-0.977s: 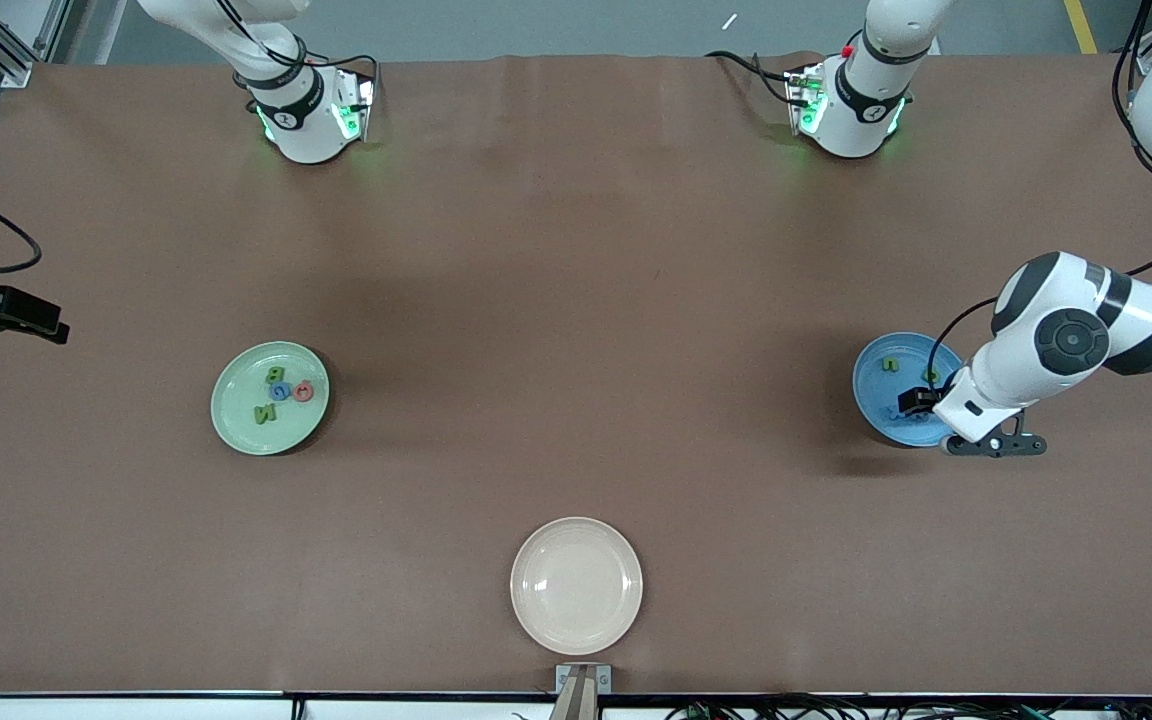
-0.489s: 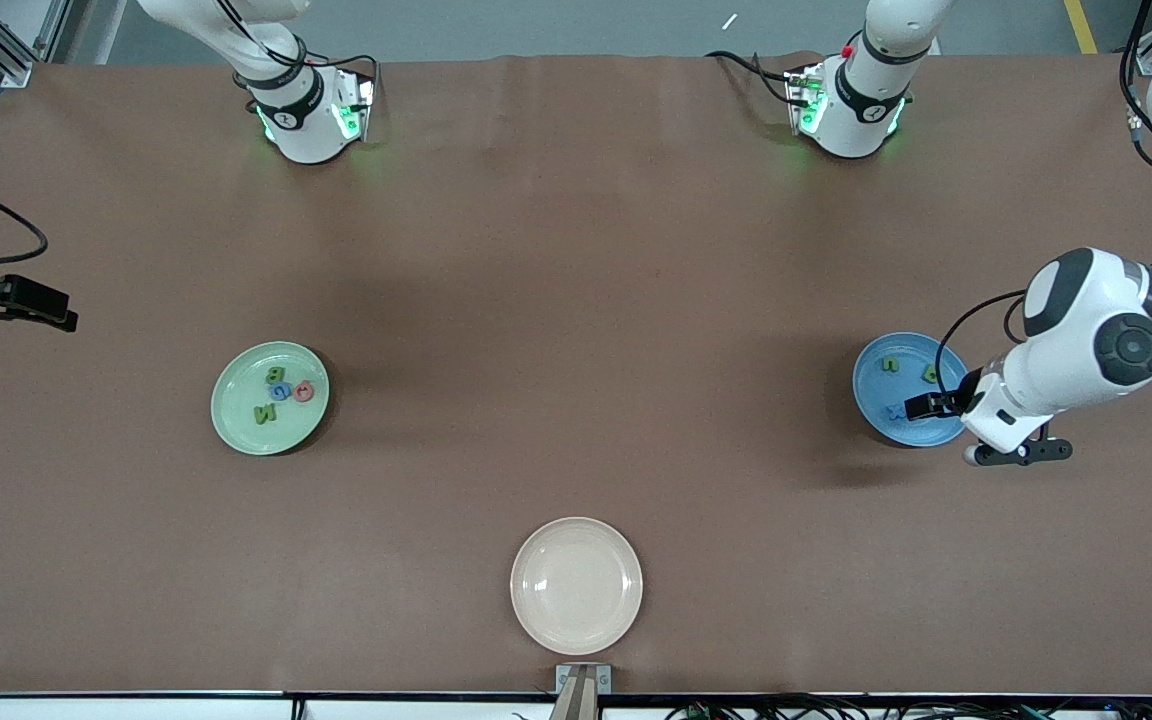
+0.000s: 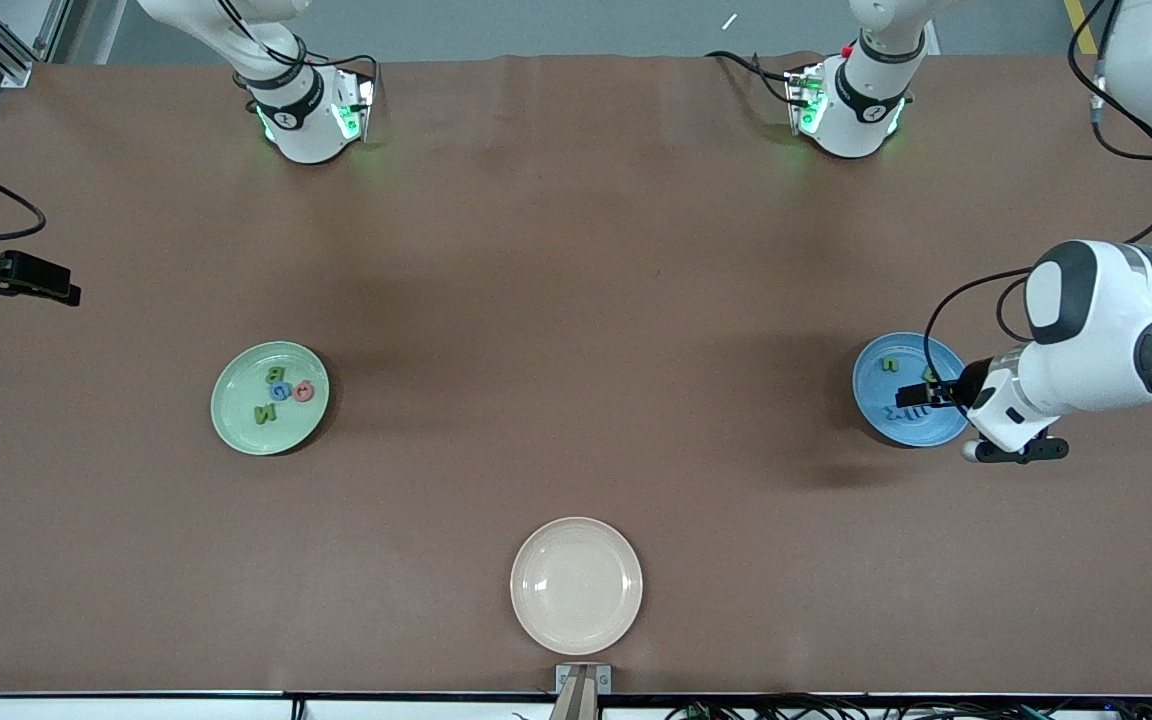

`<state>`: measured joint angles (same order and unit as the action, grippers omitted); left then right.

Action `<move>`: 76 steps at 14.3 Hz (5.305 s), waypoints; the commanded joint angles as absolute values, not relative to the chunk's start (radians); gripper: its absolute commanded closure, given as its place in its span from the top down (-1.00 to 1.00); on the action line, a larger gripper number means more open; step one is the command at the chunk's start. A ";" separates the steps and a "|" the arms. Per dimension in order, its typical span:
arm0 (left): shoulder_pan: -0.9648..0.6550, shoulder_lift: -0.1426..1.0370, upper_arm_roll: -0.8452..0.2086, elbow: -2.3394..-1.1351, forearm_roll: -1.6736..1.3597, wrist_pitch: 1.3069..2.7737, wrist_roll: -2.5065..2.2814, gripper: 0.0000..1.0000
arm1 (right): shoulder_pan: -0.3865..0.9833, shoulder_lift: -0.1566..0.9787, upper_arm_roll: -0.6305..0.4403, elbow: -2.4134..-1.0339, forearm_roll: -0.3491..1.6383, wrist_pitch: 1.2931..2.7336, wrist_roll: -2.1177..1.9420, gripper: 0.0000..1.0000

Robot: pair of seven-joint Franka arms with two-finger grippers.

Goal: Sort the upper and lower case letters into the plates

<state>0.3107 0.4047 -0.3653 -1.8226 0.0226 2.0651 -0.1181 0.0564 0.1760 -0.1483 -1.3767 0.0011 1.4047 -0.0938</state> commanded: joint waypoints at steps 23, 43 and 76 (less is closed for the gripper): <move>0.038 0.012 -0.060 -1.629 -0.060 1.671 -0.107 0.99 | -0.045 -0.083 -0.066 -1.626 0.045 1.420 -0.110 1.00; 0.029 0.008 -0.084 -1.569 -0.052 1.658 -0.109 1.00 | -0.048 -0.118 -0.043 -1.620 0.001 1.463 -0.132 1.00; -0.015 -0.008 -0.055 -1.580 -0.025 1.632 -0.106 1.00 | -0.052 -0.117 -0.046 -1.624 -0.003 1.473 -0.138 1.00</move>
<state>-0.0249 0.0017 -0.0439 -1.5922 -0.0396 1.6489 -0.1172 -0.0320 -0.0896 -0.0599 -1.5932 0.0119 1.4594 -0.1230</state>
